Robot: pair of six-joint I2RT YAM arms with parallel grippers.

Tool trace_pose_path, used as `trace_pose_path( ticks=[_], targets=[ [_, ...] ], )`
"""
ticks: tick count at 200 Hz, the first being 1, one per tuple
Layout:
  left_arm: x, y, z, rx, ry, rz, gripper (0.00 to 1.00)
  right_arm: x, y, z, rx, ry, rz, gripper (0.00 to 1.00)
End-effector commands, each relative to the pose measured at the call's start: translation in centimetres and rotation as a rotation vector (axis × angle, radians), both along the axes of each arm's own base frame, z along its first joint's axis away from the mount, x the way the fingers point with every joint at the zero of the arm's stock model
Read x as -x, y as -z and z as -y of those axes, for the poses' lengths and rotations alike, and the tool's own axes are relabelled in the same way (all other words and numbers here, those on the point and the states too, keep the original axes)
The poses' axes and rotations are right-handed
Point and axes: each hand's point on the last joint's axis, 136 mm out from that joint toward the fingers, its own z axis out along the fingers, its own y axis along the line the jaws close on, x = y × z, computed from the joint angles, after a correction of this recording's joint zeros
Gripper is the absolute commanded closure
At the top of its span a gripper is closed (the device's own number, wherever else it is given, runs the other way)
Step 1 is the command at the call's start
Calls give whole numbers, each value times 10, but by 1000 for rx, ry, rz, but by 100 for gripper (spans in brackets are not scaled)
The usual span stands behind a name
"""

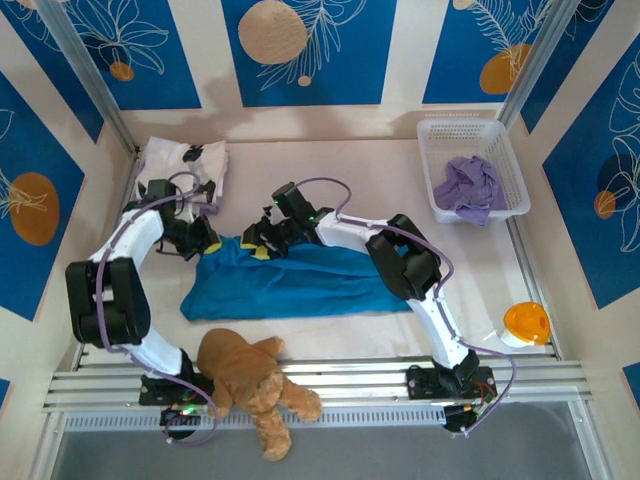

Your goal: Fold and stack the t-shirts

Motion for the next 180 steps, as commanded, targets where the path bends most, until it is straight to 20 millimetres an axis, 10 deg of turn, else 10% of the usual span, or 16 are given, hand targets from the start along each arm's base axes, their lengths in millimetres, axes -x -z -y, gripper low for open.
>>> trace_pose_path(
  ticks=[1,180],
  targets=[
    [-7,5,3,21,19,-48,100,5,-19,17,87,-20,106,57],
    [-21,11,2,15,34,-58,100,26,13,-6,571,-365,492,58]
  ],
)
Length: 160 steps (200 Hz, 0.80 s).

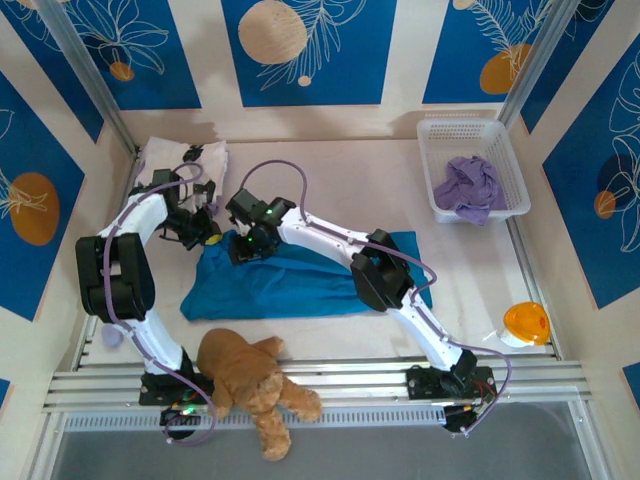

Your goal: Fold and stack the t-shirts

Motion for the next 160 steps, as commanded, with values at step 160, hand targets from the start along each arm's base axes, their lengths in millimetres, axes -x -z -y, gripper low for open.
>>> trace_pose_path(
  ticks=[160],
  targets=[
    [5,-2,2,3,25,-10,100,-14,1,-7,-45,-2,7,71]
  ],
)
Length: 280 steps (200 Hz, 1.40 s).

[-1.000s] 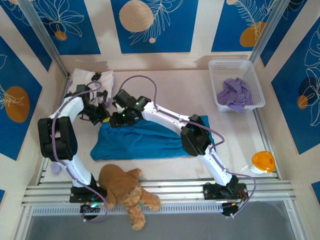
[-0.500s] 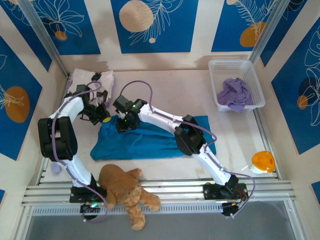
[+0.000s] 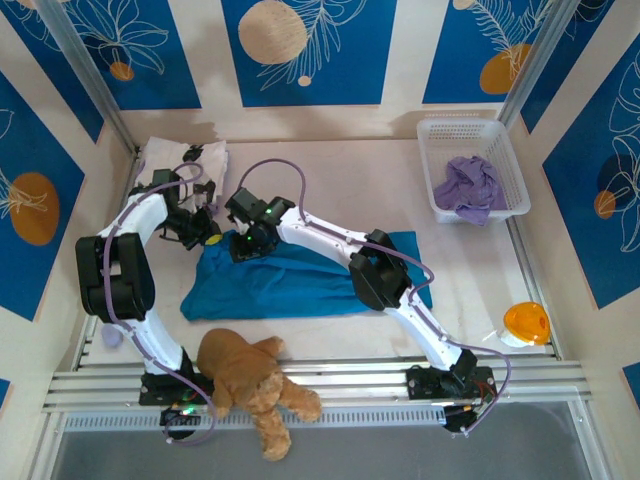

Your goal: Fold and stack the t-shirts

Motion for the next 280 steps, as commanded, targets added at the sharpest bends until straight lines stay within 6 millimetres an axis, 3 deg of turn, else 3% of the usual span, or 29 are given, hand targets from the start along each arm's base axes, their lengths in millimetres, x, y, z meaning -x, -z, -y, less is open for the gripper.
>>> trace_pose_path(
  ticks=[1,75,139,207,280],
  targets=[
    [5,-2,2,5,19,-13,100,-3,5,-1,-11,4,-25,71],
    [7,-3,2,0,22,-11,100,-5,20,5,18,17,-54,71],
    [11,-4,-1,-9,27,-13,100,-5,5,2,-8,7,-45,100],
    [25,-16,-6,-38,38,-1,100,2,-25,15,-39,20,-21,100],
    [56,-19,-8,-55,45,-25,100,22,-33,35,-41,22,-36,100]
  ],
)
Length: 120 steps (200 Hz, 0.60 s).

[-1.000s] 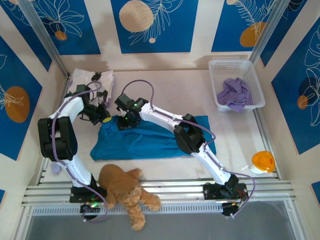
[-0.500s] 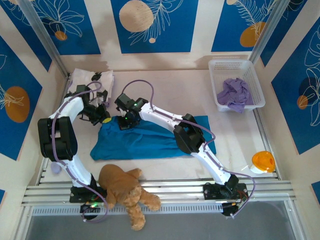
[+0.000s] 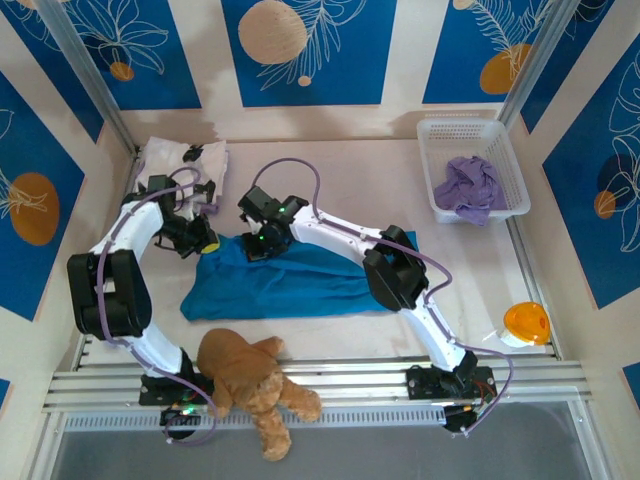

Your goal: Fold and stack the t-shirts

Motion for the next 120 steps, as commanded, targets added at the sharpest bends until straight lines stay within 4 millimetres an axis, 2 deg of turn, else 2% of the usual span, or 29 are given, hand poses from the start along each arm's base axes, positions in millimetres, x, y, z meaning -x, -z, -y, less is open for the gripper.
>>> trace_pose_path(
  ticks=[1,41,120],
  targets=[
    [20,-6,-4,-22,14,-20,100,9,-21,3,-44,-3,-5,100],
    [38,-10,-12,-72,16,-34,100,23,-22,11,-51,-5,-32,100],
    [83,-3,-9,-77,56,-123,100,61,-16,25,-22,-28,-77,100]
  ],
)
